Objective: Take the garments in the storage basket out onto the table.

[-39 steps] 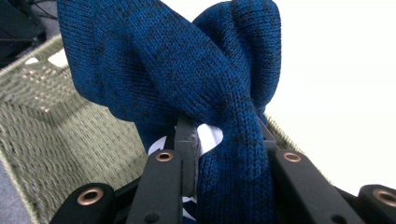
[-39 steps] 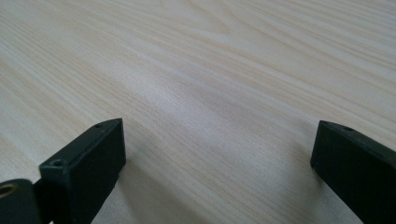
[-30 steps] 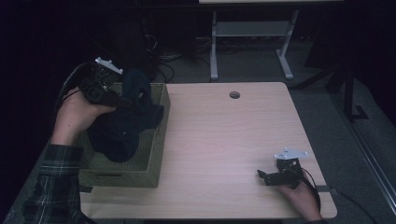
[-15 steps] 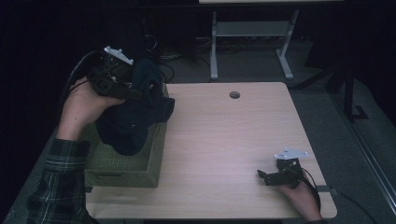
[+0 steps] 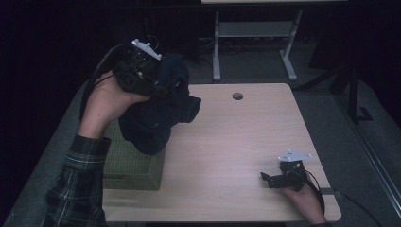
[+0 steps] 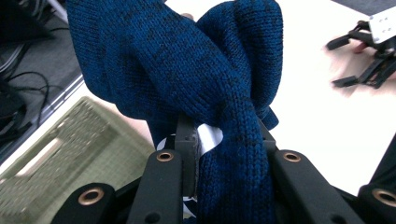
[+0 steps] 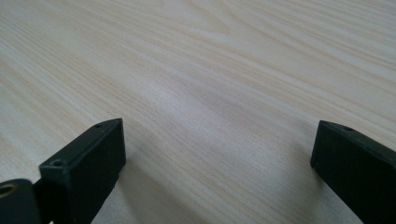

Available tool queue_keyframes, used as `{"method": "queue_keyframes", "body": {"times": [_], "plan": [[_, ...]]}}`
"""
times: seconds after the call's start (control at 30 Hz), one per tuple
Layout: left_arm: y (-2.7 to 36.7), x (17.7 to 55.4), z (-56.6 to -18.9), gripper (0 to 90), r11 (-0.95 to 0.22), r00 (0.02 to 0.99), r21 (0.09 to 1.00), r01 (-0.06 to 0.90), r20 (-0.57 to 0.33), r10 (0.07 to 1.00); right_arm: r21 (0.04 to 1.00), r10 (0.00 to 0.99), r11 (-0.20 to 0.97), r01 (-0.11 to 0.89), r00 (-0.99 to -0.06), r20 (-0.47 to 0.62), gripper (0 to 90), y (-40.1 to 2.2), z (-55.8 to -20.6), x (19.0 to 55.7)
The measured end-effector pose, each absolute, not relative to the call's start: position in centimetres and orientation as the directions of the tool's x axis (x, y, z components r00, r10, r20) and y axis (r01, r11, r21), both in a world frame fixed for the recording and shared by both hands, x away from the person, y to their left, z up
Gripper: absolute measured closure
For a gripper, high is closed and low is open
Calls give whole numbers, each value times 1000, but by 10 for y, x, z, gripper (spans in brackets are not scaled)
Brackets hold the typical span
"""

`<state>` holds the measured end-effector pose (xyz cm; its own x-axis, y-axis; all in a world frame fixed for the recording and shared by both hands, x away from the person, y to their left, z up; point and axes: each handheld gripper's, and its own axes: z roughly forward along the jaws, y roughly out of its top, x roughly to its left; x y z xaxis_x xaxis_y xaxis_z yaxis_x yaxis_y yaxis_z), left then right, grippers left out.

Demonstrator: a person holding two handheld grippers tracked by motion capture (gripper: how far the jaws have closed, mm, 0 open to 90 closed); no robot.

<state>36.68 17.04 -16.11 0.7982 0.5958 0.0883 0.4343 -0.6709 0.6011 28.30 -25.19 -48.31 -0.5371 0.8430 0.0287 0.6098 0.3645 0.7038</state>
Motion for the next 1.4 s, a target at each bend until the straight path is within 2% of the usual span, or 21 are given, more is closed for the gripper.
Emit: {"method": "queue_keyframes", "body": {"times": [0.43,0.73,1.03,1.4], "plan": [[113,369,-170,722,-708,850,595,381,76,522,703,844,361,613,-535,33,29,-252,-483,283],[72,370,-187,724,-712,878,601,364,32,477,704,844,363,610,-535,29,28,-252,-483,283],[42,368,-207,723,-728,908,595,342,-8,420,705,843,364,608,-537,28,29,-252,-483,283],[18,369,-243,723,-725,917,589,357,-71,394,705,844,362,610,-536,30,29,-252,-483,283]]}}
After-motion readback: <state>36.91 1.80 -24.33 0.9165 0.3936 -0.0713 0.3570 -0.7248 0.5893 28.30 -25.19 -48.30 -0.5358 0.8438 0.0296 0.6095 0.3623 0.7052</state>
